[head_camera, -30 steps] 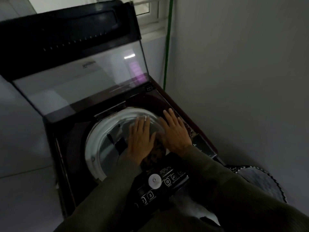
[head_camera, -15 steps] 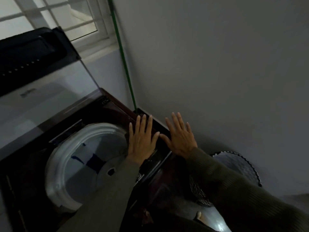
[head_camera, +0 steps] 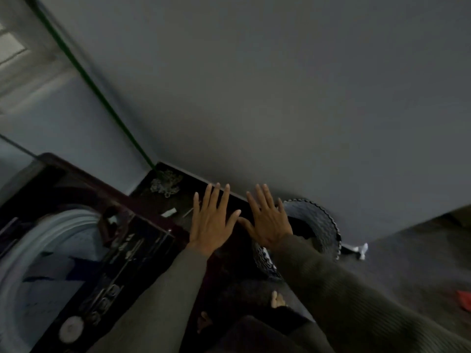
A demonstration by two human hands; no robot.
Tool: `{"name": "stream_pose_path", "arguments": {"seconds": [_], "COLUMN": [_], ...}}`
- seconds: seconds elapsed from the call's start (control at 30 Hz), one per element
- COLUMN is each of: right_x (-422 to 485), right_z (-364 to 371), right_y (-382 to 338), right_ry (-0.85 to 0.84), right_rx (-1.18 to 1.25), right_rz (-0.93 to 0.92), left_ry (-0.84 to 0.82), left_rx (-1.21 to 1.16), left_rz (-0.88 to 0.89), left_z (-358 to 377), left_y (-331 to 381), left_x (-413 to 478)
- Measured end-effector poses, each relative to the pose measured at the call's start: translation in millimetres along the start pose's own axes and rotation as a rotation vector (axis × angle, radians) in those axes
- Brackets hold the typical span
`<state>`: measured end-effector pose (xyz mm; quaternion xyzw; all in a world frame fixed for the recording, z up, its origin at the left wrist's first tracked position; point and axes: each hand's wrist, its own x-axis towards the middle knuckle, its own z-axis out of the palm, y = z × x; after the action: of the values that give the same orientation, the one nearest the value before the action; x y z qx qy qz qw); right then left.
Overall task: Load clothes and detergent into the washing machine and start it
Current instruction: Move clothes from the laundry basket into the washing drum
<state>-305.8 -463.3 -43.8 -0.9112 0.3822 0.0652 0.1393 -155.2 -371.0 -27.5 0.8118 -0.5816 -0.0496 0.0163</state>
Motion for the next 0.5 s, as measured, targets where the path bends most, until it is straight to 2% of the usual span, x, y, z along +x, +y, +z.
{"name": "stream_pose_path", "arguments": {"seconds": [0.17,0.33,0.5], "right_x": [-17.7,-30.8,-29.3], "right_z": [40.7,92.3,160.1], "right_y": [50.3,87.5,126.6], "right_ry": [-0.089,-0.187,-0.236], "right_rx": [0.091,0.175,0.267], "right_rz": [0.11,0.261,0.427], "left_ry": [-0.096,-0.222,-0.33], "left_rx": [-0.021,-0.032,-0.182], "left_rz": [0.054,0.187,0.288], "left_z": [33.7,78.3,166.5], "left_y": [58.6,95.0,110.3], "left_x": [9.8,19.5,50.0]}}
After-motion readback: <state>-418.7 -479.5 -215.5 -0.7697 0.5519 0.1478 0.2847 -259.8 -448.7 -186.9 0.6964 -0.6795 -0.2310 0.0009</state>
